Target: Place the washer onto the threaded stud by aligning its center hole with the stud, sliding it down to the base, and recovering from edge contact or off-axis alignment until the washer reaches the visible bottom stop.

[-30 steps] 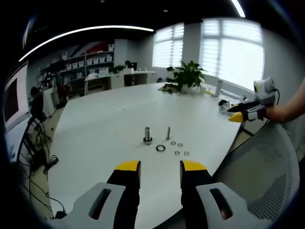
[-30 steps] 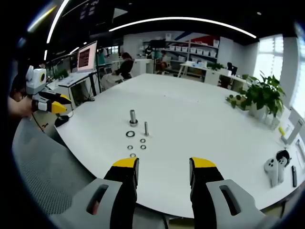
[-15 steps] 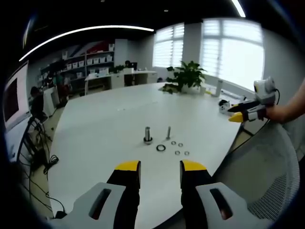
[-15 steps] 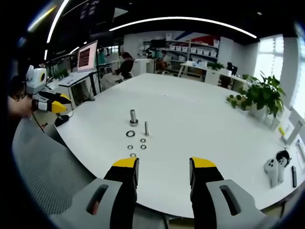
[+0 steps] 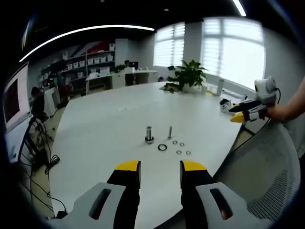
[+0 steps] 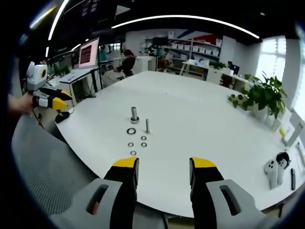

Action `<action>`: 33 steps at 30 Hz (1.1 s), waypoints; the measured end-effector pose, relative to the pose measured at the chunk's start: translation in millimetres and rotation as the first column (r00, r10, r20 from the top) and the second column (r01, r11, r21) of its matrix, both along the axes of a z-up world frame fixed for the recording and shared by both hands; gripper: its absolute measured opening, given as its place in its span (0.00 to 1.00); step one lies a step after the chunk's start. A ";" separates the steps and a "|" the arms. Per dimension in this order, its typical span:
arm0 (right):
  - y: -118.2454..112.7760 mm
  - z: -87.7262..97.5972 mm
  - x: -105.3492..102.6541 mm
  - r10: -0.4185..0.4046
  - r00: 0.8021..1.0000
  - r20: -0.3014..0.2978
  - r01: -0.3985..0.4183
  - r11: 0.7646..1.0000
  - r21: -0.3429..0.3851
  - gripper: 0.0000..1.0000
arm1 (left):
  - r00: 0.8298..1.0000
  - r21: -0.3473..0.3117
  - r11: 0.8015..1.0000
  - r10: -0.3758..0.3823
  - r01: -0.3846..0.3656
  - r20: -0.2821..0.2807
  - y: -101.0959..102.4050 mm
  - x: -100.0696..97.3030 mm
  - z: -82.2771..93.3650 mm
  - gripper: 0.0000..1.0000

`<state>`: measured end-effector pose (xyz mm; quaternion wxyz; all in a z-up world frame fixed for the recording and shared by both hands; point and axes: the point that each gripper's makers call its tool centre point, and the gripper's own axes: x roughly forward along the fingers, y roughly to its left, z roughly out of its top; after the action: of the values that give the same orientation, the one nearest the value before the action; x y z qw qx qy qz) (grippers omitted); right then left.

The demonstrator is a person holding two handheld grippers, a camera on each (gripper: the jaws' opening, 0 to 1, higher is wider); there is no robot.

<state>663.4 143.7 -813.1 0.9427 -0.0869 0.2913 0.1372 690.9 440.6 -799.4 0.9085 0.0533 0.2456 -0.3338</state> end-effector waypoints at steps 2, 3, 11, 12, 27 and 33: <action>-1.6 -2.0 -0.8 -0.007 1.000 -0.009 0.007 1.000 0.005 0.45 | 1.000 -0.001 1.000 0.008 -0.008 0.002 1.6 -0.5 0.8 0.31; -1.6 -2.1 -0.8 -0.007 1.000 -0.009 0.007 1.000 0.003 0.45 | 1.000 -0.002 1.000 0.016 -0.016 -0.004 3.4 -0.7 -0.3 0.31; -0.8 -8.0 -1.8 0.012 0.999 -0.035 -0.013 1.000 -0.016 0.45 | 1.000 0.006 1.000 0.026 -0.026 -0.001 4.8 0.9 -0.6 0.31; -0.9 -8.9 -2.1 0.013 0.999 -0.038 -0.014 1.000 -0.016 0.45 | 1.000 0.008 1.000 0.029 -0.029 0.003 5.6 1.3 -0.2 0.31; 6.4 -8.4 -1.7 0.048 0.998 -0.044 -0.049 0.998 -0.027 0.45 | 0.999 0.026 0.999 0.044 -0.045 0.022 10.2 4.5 2.5 0.31; 12.3 -9.0 -3.5 0.079 0.996 -0.046 -0.079 0.997 0.002 0.45 | 0.997 0.041 0.996 0.077 -0.078 0.021 16.0 5.5 0.7 0.32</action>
<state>659.9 156.0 -822.1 0.9296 -0.0953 0.3093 0.1762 696.4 456.6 -798.7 0.9218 0.0658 0.2457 -0.2927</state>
